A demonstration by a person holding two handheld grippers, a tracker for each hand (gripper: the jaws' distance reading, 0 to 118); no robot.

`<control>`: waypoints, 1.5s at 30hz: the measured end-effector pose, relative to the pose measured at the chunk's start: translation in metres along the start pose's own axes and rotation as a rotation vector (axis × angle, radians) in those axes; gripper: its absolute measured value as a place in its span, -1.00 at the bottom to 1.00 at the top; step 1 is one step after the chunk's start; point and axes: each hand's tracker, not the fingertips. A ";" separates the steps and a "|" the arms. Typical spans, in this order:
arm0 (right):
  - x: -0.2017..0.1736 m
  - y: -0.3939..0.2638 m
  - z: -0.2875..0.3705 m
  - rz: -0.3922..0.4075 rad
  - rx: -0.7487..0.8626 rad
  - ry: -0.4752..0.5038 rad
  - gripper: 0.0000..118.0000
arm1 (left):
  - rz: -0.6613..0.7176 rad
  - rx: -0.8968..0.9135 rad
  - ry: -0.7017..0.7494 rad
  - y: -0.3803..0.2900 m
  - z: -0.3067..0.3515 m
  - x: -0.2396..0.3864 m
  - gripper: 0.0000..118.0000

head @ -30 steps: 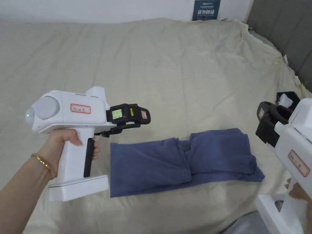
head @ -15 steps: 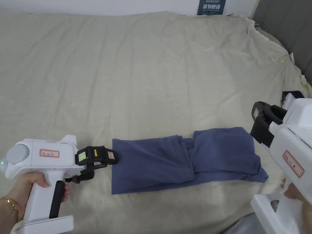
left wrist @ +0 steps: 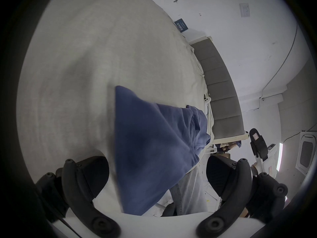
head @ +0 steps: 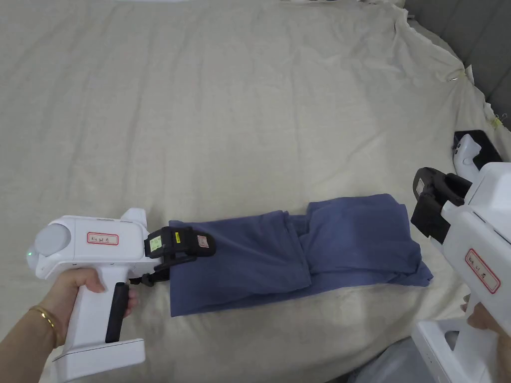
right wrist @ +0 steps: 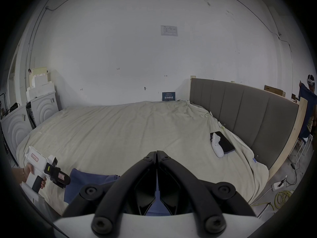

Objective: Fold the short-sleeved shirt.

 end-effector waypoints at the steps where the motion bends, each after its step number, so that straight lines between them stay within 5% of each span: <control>1: 0.000 0.000 -0.001 -0.003 -0.002 0.000 -1.00 | -0.003 0.001 0.004 0.000 -0.003 0.003 0.91; 3: 0.000 -0.001 -0.001 -0.005 -0.004 0.000 -1.00 | -0.045 -0.006 0.028 0.001 -0.005 0.008 0.88; 4: 0.000 -0.002 -0.002 -0.004 -0.007 0.003 -1.00 | -0.082 -0.010 0.048 0.001 -0.005 0.010 0.71; 7: 0.000 -0.004 -0.004 -0.005 -0.013 0.006 -1.00 | -0.130 -0.038 0.223 0.001 -0.007 0.011 -0.36; 11: 0.001 -0.007 -0.006 -0.022 -0.019 0.013 -1.00 | -0.024 -0.023 0.222 0.002 -0.006 0.012 -0.80; 21: 0.003 -0.003 -0.004 -0.026 -0.004 0.028 -1.00 | 0.009 0.055 0.272 0.009 0.041 0.064 -0.91; 33: -0.009 0.002 0.001 -0.025 0.022 0.056 -1.00 | -0.101 0.192 0.847 0.014 0.149 0.083 -0.91; 45: -0.006 0.000 0.016 -0.042 0.039 0.051 -1.00 | -0.257 0.110 0.619 0.006 0.041 0.183 -0.91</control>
